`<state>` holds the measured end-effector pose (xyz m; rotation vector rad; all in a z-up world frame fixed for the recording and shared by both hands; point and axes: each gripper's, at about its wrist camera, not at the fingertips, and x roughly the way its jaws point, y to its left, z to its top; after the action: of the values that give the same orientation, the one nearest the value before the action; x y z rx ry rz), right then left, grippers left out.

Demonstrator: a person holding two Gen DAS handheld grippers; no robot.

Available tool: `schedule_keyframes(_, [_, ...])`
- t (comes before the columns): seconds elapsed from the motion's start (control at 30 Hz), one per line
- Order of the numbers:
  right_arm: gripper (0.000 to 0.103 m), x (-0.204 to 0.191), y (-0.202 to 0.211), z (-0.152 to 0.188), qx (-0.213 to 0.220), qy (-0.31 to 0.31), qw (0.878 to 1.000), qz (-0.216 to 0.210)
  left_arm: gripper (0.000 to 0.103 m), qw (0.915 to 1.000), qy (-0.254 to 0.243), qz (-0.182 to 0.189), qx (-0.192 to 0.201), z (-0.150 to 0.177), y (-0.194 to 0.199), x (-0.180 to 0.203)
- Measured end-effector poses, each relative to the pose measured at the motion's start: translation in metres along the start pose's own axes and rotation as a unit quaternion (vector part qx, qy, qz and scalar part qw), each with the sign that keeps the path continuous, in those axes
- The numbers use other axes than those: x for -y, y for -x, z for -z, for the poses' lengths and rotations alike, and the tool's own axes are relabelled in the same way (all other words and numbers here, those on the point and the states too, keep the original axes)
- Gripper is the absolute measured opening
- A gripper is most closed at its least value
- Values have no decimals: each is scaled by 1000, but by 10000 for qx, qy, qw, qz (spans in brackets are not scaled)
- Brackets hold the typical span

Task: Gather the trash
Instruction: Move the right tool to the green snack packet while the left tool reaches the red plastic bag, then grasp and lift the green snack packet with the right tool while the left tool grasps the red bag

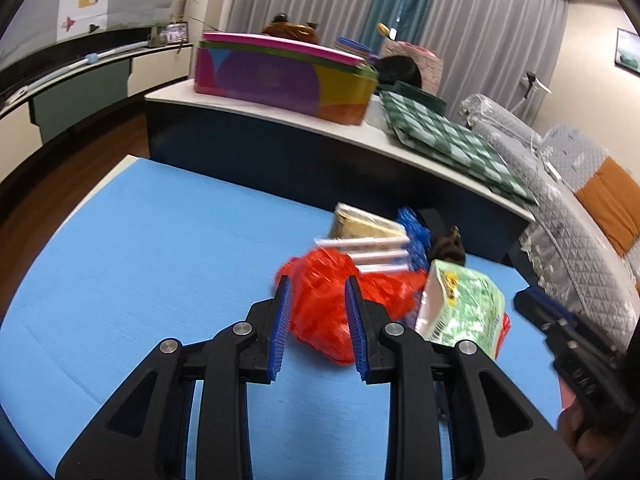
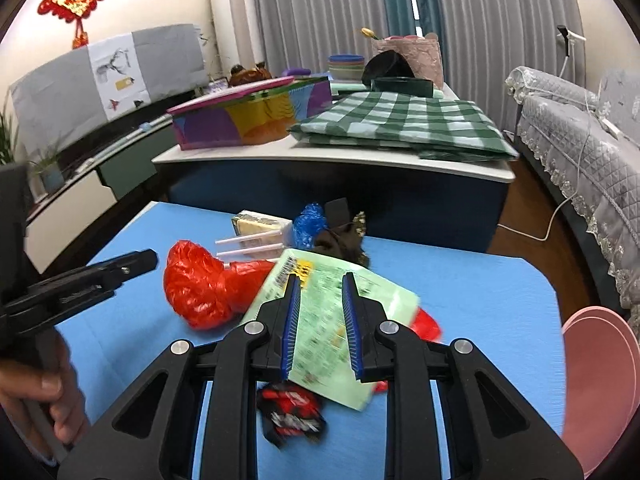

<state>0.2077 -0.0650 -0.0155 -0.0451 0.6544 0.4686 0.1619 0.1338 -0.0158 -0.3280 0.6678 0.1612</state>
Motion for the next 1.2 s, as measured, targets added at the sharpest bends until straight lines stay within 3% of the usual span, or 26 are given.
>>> schedule_keyframes(0.17, [29,-24,-25,-3,-168,-124,9996,172,26,9999,115,-47,15,-4,0,-10])
schedule_keyframes(0.23, [36,-36,-34,-5,-224,-30,9993,305,26,9998,176,-27,14,-5,0,-14])
schedule_keyframes(0.37, [37,-50,-49,-3,-450,210,9964,683,26,9997,235,15,5,-6,-2,-18])
schedule_keyframes(0.53, [7,-47,-54,0,-655,266,9937,865,26,9988,399,221,-183,-4,-14,-22])
schedule_keyframes(0.63, [2,-42,-45,0,-612,261,9941,861,36,9974,499,401,-339,-1,-24,-21])
schedule_keyframes(0.83, [0,-25,-20,-2,-446,125,9965,702,57,9966,459,543,-405,1,-34,-8])
schedule_keyframes(1.1, [0,5,20,1,-195,-38,9978,639,55,9974,287,354,-561,7,-46,3])
schedule_keyframes(1.13, [0,8,25,2,-170,-36,9978,641,46,9975,248,306,-583,7,-47,4])
schedule_keyframes(1.2, [0,11,32,4,-141,-16,9977,662,40,9974,174,244,-650,8,-47,6])
